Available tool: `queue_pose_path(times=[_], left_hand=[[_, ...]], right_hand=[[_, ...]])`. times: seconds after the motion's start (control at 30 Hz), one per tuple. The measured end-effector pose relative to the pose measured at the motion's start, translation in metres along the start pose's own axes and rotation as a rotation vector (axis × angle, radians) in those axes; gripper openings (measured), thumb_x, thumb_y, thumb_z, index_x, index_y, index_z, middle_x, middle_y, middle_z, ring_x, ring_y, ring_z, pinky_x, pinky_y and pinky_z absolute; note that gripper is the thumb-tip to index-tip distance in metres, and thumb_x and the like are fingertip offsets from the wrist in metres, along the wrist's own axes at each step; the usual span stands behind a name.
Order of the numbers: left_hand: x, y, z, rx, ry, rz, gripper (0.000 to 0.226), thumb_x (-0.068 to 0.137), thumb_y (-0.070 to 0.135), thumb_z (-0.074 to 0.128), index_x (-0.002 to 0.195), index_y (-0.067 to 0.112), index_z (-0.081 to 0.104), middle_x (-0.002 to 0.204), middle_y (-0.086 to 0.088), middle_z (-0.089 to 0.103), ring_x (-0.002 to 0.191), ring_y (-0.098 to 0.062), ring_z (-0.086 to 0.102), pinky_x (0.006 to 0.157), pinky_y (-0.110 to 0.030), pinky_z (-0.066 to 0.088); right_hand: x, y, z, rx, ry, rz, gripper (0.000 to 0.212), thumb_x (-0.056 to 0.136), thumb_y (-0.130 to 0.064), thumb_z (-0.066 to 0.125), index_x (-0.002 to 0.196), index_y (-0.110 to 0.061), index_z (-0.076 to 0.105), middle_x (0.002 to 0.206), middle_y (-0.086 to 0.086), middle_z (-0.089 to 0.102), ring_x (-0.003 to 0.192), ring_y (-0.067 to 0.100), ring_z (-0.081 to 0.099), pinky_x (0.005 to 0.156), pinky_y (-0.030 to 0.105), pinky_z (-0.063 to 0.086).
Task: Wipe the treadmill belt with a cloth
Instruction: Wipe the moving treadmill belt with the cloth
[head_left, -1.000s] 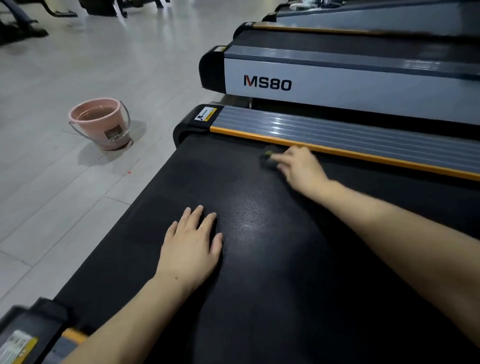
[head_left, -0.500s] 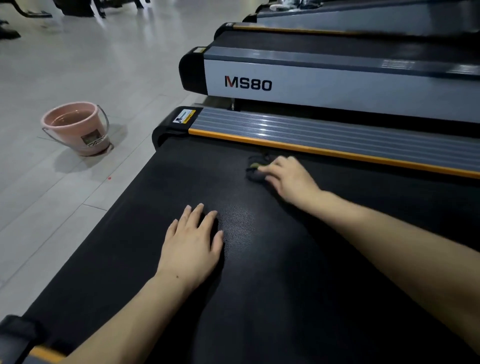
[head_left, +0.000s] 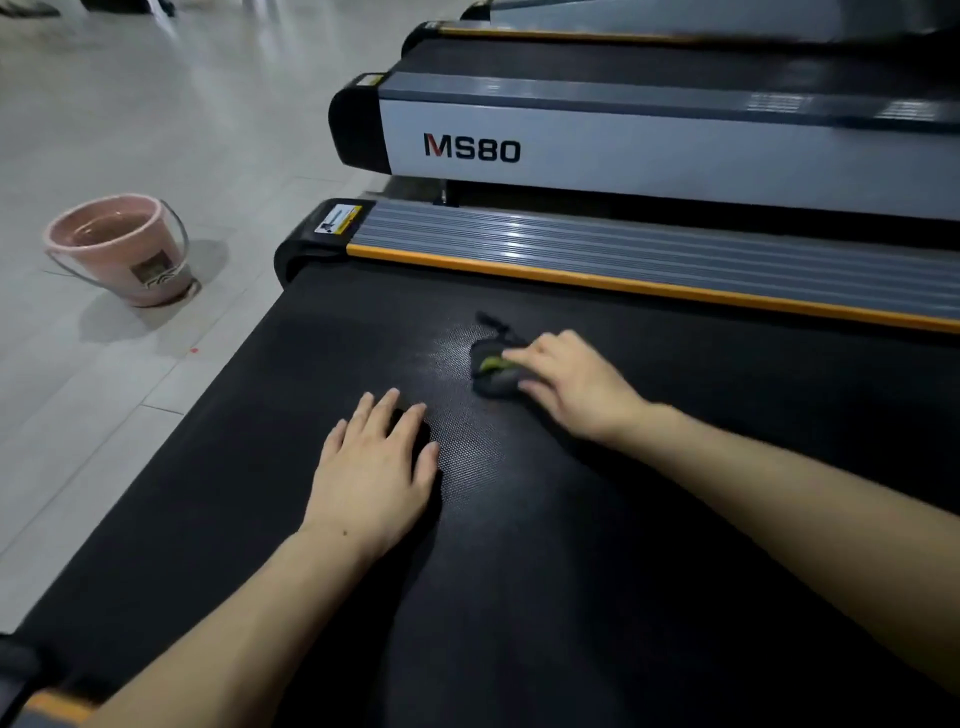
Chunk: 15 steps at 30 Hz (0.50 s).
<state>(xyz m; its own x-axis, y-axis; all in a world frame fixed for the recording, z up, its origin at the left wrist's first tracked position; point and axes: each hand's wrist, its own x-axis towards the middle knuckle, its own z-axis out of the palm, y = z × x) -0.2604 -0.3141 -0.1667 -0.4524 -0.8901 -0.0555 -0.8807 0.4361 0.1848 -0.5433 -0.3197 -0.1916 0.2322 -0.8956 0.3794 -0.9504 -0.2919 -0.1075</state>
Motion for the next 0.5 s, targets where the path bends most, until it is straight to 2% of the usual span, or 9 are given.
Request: queue_pose_path(times=[0.07, 0.13, 0.2, 0.23, 0.3, 0.37, 0.43, 0.5], left_hand=[[0.002, 0.004, -0.001, -0.024, 0.016, -0.008, 0.057, 0.101, 0.053, 0.028, 0.155, 0.033, 0.031, 0.168, 0.003, 0.018, 0.156, -0.019, 0.006, 0.125, -0.043, 0.014], [0.002, 0.009, 0.0, -0.024, 0.012, 0.007, 0.057, 0.101, 0.053, 0.028, 0.155, 0.033, 0.03, 0.168, 0.002, 0.018, 0.156, -0.019, 0.006, 0.125, -0.044, 0.014], [0.0, 0.013, 0.002, -0.007, 0.0, 0.044, 0.057, 0.102, 0.054, 0.026, 0.154, 0.034, 0.03, 0.168, 0.002, 0.017, 0.156, -0.019, 0.005, 0.125, -0.044, 0.014], [-0.002, 0.015, 0.003, -0.001, -0.004, 0.054, 0.057, 0.101, 0.054, 0.023, 0.154, 0.034, 0.03, 0.168, 0.002, 0.017, 0.156, -0.019, 0.005, 0.125, -0.043, 0.014], [-0.005, 0.017, 0.005, 0.015, -0.008, 0.069, 0.062, 0.098, 0.057, 0.016, 0.154, 0.034, 0.031, 0.168, 0.003, 0.019, 0.156, -0.019, 0.006, 0.125, -0.043, 0.015], [-0.009, 0.018, 0.007, 0.024, -0.008, 0.082, 0.068, 0.093, 0.059, 0.014, 0.153, 0.034, 0.033, 0.167, 0.003, 0.021, 0.156, -0.019, 0.008, 0.125, -0.043, 0.017], [-0.013, 0.018, 0.011, 0.014, -0.007, 0.082, 0.068, 0.093, 0.059, 0.015, 0.152, 0.033, 0.036, 0.166, 0.003, 0.024, 0.156, -0.019, 0.01, 0.125, -0.043, 0.018], [-0.018, 0.017, 0.013, 0.016, -0.017, 0.085, 0.067, 0.093, 0.059, 0.015, 0.152, 0.033, 0.036, 0.166, 0.003, 0.024, 0.156, -0.019, 0.01, 0.125, -0.043, 0.017]], right_hand=[[0.029, 0.05, -0.003, -0.06, 0.02, 0.258, 0.036, 0.094, -0.027, 0.061, 0.128, -0.018, 0.062, 0.109, 0.016, 0.063, 0.099, 0.041, 0.056, 0.092, 0.046, 0.047], [0.04, 0.069, -0.006, -0.048, 0.018, 0.48, 0.039, 0.095, -0.027, 0.062, 0.132, -0.016, 0.061, 0.117, 0.017, 0.062, 0.109, 0.042, 0.053, 0.099, 0.045, 0.043], [0.031, 0.049, -0.005, -0.057, 0.042, 0.519, 0.037, 0.095, -0.029, 0.062, 0.13, -0.018, 0.062, 0.115, 0.015, 0.061, 0.104, 0.04, 0.053, 0.096, 0.044, 0.044], [0.019, 0.03, -0.007, -0.034, 0.063, 0.479, 0.035, 0.093, -0.029, 0.062, 0.127, -0.019, 0.064, 0.11, 0.014, 0.062, 0.099, 0.038, 0.054, 0.092, 0.045, 0.046], [-0.021, -0.015, -0.012, 0.043, 0.083, 0.281, 0.033, 0.092, -0.03, 0.061, 0.123, -0.019, 0.066, 0.102, 0.009, 0.062, 0.089, 0.031, 0.054, 0.083, 0.041, 0.047], [-0.063, -0.054, -0.018, 0.099, 0.016, 0.087, 0.037, 0.092, -0.032, 0.059, 0.126, -0.018, 0.064, 0.105, 0.002, 0.062, 0.087, 0.023, 0.051, 0.08, 0.035, 0.043], [-0.074, -0.054, -0.018, 0.135, -0.012, -0.003, 0.039, 0.095, -0.034, 0.058, 0.13, -0.019, 0.062, 0.109, -0.001, 0.063, 0.089, 0.022, 0.052, 0.082, 0.033, 0.045], [-0.053, -0.021, -0.012, 0.028, -0.017, -0.031, 0.039, 0.097, -0.039, 0.051, 0.131, -0.024, 0.059, 0.11, 0.0, 0.062, 0.092, 0.025, 0.052, 0.084, 0.037, 0.045]])
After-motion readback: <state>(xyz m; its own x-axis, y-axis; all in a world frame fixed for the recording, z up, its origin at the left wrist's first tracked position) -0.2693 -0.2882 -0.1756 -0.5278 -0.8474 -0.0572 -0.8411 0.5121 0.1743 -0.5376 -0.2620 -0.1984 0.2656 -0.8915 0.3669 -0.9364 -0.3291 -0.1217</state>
